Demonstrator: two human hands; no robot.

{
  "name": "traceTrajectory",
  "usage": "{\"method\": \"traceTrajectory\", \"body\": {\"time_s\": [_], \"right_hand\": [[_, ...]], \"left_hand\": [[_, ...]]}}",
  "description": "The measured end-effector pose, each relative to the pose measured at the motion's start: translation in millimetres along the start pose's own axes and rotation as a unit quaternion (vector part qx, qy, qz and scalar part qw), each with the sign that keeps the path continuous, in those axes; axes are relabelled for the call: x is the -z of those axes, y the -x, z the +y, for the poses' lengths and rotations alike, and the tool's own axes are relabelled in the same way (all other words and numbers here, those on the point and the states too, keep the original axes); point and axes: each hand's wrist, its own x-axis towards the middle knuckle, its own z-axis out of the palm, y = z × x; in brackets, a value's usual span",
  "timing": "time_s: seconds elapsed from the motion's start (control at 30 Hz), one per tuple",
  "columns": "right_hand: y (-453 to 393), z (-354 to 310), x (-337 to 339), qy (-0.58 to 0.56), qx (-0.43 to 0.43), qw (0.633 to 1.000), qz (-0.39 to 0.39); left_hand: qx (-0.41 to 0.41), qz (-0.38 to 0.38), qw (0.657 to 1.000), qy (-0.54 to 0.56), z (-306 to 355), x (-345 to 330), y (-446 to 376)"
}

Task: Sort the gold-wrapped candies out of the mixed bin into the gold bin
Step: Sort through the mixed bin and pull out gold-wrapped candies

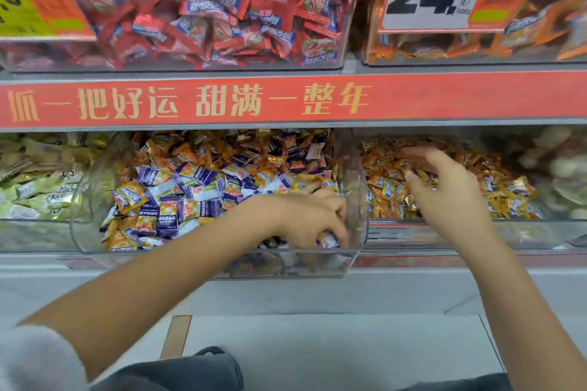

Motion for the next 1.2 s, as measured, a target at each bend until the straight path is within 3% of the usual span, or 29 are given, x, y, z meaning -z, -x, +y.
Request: {"method": "traceTrajectory", "body": {"time_s": [0.1,0.3,0.57,0.63,0.7,0.73,0.8,0.83,0.9,1.0,1.07,1.2], "right_hand": [[1,0,-10,-0.008,0.002,0.999,-0.043],[1,6,-14,-0.001,0.024,0.997,-0.07],[-2,12,-18,-0.016,0.021,0.997,-0.068],[-1,-1,-11,-0.069,0.064,0.996,-0.008],[3,-25,-3,-0.131,0.163,0.978,0.016],[7,-39,-1,-0.151,0.211,0.966,-0.018],[15,-68,-5,-0.132,0.244,0.946,-0.167],[16,-80,-11,-0.071,0.239,0.938,-0.242],[11,-99,-27,0.096,0.208,0.919,-0.321],[-1,-113,-48,0.259,0.155,0.853,-0.426],[-5,-110,-63,0.319,0.165,0.807,-0.469],[-6,-97,-85,0.293,0.148,0.811,-0.484]], "left_hand": [[-0.009,0.026,0.993,-0.118,-4,-5,8],[0.049,0.117,0.99,-0.055,-31,1,46],[0.116,0.165,0.979,0.027,-40,5,70],[0.123,0.168,0.978,0.023,-37,4,71],[0.131,0.183,0.974,-0.001,-35,0,69],[0.135,0.195,0.971,-0.005,-34,-2,69],[0.149,0.222,0.964,0.002,-32,-6,71],[0.158,0.233,0.96,0.007,-31,-6,73],[0.179,0.246,0.952,0.017,-28,-8,77],[0.185,0.267,0.946,0.023,-24,-13,83],[0.182,0.283,0.941,0.023,-24,-17,86],[0.191,0.284,0.939,0.031,-24,-18,85]]}}
